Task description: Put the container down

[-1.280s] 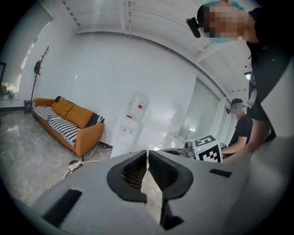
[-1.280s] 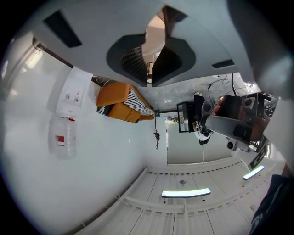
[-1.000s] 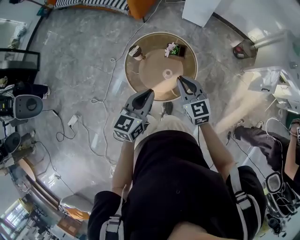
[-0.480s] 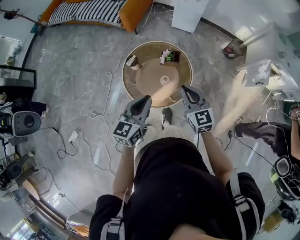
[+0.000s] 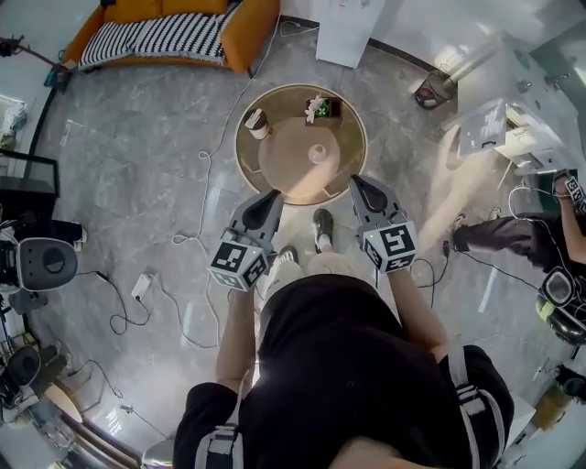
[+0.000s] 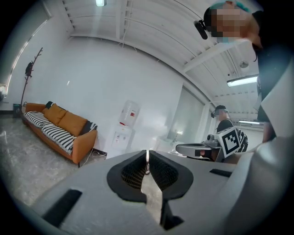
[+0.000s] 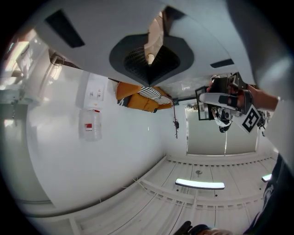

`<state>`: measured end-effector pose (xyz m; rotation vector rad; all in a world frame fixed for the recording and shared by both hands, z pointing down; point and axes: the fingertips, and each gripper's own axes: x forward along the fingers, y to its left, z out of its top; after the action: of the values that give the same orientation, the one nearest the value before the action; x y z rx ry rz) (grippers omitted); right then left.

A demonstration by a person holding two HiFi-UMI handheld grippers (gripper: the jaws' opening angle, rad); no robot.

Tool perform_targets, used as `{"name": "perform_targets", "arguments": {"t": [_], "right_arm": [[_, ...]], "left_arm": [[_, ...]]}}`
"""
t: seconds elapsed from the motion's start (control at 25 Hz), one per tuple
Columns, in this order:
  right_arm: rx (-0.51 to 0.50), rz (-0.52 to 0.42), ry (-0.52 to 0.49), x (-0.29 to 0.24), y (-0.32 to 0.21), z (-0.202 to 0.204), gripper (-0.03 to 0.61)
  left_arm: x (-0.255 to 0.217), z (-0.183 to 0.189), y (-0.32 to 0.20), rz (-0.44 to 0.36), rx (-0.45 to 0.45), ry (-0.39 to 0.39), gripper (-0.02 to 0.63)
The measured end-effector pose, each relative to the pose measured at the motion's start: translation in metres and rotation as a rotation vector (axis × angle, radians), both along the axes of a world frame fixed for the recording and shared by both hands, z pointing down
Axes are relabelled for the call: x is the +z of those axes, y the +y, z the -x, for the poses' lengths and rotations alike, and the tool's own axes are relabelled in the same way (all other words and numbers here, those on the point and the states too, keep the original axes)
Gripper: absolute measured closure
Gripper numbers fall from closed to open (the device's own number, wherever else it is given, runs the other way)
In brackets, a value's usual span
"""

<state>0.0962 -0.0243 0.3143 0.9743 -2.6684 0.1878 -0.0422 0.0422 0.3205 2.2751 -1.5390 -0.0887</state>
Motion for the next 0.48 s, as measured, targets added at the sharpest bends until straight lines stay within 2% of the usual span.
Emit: {"name": "perform_targets", "arguments": {"t": [0.24, 0.48], "right_arm": [[0.018, -0.008, -0.036, -0.024, 0.053, 0.013, 0.574], [0.049, -0.056, -0.058, -0.05, 0.086, 0.012, 0.574]], "left_arm": [[-0.005, 0.008, 0.038, -0.028, 0.059, 0.008, 0.584], [-0.01, 0.011, 0.064, -0.049, 0.096, 0.013, 0.584]]}}
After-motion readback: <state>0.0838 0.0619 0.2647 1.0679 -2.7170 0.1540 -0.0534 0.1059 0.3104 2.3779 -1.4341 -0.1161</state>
